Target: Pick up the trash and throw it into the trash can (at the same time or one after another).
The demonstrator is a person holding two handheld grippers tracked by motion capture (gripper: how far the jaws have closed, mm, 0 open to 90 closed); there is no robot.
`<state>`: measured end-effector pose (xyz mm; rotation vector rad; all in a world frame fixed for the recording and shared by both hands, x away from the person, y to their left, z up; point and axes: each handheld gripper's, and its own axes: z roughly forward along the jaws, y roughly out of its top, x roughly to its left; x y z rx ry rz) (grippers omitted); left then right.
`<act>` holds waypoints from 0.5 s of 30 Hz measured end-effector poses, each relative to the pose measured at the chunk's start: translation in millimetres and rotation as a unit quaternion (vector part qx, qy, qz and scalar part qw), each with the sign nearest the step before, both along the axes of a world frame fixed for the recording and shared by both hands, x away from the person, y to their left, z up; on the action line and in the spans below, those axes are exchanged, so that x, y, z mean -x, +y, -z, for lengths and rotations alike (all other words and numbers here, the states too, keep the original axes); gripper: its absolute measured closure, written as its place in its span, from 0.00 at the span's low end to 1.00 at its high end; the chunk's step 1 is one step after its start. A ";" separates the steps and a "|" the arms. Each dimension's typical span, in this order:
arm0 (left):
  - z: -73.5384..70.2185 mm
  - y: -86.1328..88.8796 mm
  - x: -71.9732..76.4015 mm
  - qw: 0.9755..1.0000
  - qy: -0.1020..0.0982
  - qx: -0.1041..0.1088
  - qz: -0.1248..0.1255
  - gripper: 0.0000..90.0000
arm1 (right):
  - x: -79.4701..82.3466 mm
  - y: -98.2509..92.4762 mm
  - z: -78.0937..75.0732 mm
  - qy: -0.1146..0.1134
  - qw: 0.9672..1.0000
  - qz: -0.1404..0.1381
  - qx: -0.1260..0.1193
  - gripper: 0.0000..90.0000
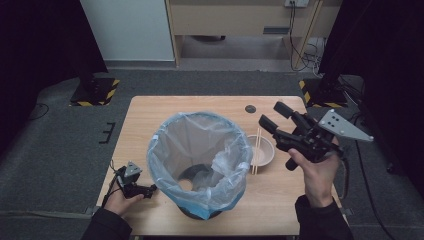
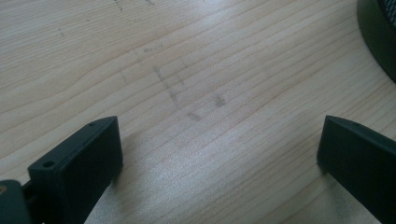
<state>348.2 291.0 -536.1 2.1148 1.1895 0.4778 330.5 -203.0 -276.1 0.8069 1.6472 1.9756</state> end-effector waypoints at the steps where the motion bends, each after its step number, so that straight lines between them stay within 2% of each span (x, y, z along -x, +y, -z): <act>1: -0.1 0.0 0.0 1.000 0.000 0.000 0.000 0.00 | -1.0 -5.1 -0.2 -0.002 1.000 0.010 -0.004 0.33; 6: 0.0 0.0 0.0 1.000 0.000 -0.001 0.000 0.00 | -7.3 -27.6 3.0 0.005 0.998 0.054 -0.016 0.30; 10: 0.0 0.0 0.0 1.000 0.000 0.000 0.000 0.00 | -14.6 -37.8 10.2 0.015 0.996 0.084 -0.011 0.29; 15: -0.1 0.0 0.0 1.000 0.000 -0.001 0.000 0.00 | -28.3 -44.3 26.8 0.043 0.993 0.109 0.007 0.28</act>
